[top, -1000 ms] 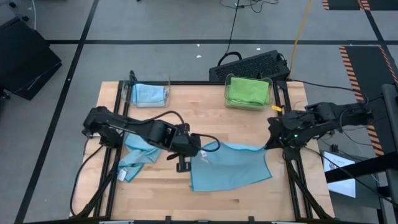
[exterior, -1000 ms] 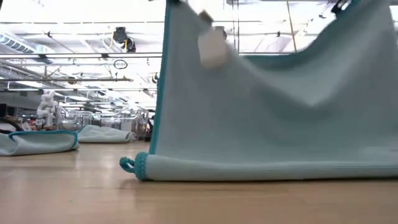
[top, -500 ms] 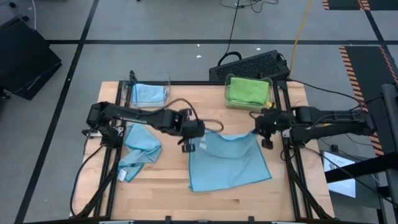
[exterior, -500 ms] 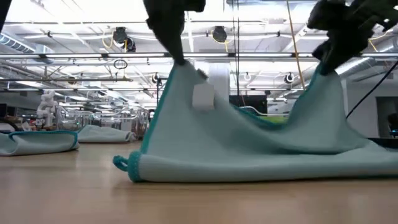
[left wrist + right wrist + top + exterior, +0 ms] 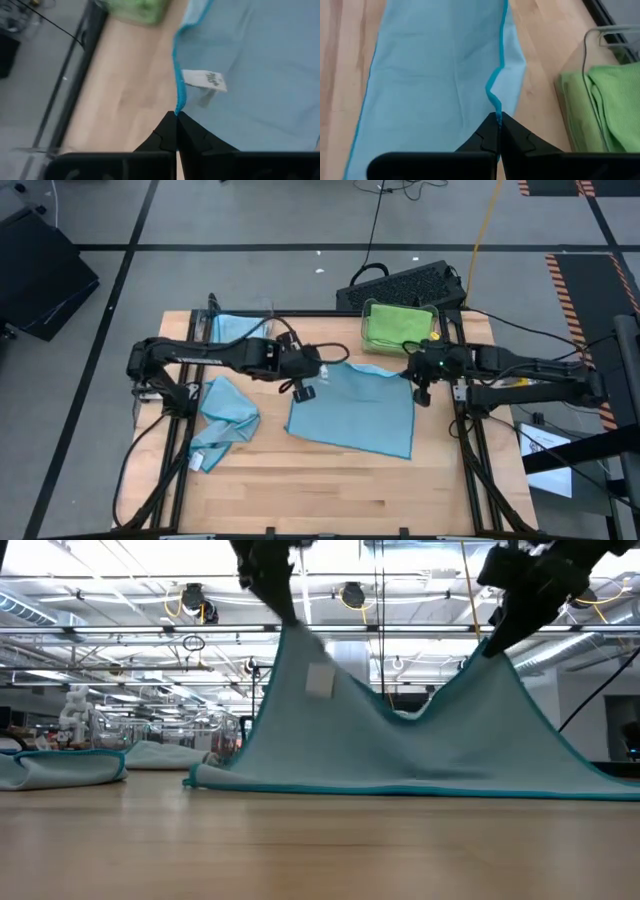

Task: Sort microfiber towel by color & place in baskets
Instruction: Fold the right blue towel

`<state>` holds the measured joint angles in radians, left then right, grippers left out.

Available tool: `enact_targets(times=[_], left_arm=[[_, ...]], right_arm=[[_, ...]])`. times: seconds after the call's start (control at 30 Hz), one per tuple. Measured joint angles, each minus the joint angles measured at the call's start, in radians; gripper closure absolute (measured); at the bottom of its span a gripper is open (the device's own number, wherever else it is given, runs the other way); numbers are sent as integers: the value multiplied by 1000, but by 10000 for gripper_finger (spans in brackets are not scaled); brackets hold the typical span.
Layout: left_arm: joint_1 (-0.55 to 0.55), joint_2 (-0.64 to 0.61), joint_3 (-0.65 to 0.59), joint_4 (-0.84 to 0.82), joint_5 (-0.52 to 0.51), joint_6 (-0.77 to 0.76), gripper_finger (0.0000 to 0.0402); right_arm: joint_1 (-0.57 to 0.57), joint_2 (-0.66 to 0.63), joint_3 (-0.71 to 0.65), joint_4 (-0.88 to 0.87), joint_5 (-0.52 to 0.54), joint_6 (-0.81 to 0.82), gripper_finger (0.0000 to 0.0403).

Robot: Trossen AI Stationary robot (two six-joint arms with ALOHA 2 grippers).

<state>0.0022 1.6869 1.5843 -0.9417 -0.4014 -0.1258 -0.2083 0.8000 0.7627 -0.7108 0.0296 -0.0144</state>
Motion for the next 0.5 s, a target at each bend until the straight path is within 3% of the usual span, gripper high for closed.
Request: enact_targets(times=[0.27,0.5], left_arm=[[14,3,-131,81,107,12,396],[24,-1,-133,83,285,-23,395]], right_arm=[[-50,18,-54,17,-22,20,403],[-54,-24,-54,8,-212,234,403]])
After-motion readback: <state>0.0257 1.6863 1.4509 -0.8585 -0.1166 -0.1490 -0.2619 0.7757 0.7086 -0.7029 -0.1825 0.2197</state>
